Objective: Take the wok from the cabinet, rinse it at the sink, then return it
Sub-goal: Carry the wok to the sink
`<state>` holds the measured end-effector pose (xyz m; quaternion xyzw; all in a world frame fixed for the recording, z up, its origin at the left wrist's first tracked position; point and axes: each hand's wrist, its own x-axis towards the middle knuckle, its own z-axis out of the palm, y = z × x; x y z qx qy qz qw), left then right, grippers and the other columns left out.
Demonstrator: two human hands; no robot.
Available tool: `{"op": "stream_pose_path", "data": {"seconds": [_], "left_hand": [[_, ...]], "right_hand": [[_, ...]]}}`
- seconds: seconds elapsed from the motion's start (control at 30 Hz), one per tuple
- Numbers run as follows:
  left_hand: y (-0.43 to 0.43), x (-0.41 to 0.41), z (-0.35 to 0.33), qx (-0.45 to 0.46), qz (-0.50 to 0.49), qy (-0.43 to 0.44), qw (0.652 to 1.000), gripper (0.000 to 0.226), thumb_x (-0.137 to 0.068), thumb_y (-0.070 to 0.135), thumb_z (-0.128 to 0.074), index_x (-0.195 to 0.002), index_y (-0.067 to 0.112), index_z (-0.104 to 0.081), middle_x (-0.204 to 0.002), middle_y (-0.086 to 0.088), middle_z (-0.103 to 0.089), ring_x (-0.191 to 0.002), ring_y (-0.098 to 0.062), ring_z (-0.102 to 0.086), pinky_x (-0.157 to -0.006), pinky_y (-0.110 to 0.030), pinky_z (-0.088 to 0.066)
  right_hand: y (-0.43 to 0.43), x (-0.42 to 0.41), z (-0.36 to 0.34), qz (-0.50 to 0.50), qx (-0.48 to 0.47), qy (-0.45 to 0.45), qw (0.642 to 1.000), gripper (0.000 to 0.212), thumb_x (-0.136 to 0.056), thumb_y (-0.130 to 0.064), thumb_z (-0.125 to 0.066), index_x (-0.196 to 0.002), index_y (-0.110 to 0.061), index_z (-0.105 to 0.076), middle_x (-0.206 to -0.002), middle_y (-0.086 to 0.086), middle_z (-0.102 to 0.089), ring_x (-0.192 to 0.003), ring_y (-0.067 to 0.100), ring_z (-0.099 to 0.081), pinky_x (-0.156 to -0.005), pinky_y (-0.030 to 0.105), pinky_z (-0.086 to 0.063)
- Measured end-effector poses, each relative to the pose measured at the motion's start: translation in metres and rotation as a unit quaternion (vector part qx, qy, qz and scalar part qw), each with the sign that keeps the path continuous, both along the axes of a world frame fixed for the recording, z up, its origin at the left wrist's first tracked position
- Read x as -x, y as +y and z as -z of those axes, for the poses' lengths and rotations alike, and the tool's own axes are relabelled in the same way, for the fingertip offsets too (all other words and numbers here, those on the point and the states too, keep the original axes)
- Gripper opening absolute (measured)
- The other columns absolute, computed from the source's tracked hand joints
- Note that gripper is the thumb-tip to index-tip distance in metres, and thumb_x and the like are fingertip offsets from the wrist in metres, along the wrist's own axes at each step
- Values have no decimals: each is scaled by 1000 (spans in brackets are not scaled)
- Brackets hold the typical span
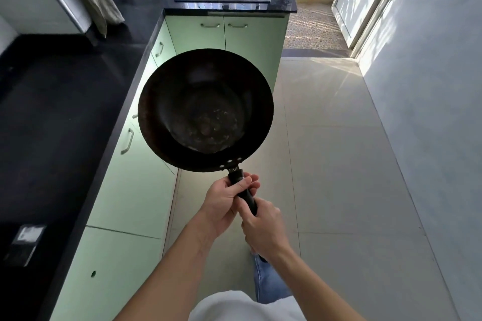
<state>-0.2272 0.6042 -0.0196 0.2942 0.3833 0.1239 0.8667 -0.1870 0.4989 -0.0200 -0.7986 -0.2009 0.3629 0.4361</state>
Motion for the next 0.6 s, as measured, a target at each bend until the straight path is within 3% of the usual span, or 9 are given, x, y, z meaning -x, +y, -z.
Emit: {"op": "stream_pose_path", "data": {"seconds": [0.13, 0.4, 0.6], "left_hand": [[46, -57, 1, -2, -21, -1, 1000, 23, -94, -2, -56, -116, -9, -56, -99, -14, -70, -83, -17, -71, -73, -22, -58], [136, -189, -12, -27, -44, 3, 999, 23, -94, 1, -57, -115, -7, -57, -101, -12, -70, -87, -17, -69, -75, -22, -57], [186, -248, -19, -33, -60, 14, 998, 18, -93, 2, -59, -110, -4, -60, -102, -12, -71, -89, -17, -70, -77, -23, -57]], "right_hand": [[48, -60, 5, -11, -11, 18, 1000, 45, -96, -41, -55, -76, -1, -60, -58, 10, -59, -42, 20, -51, -40, 41, -49], [141, -199, -8, -31, -26, 37, 998, 47, -95, -39, -55, -77, 5, -57, -57, 11, -56, -37, 24, -51, -34, 38, -49], [193, -259, -15, -33, -32, 70, 996, 40, -95, -36, -55, -69, -4, -54, -56, 9, -53, -39, 21, -48, -35, 31, -45]]}}
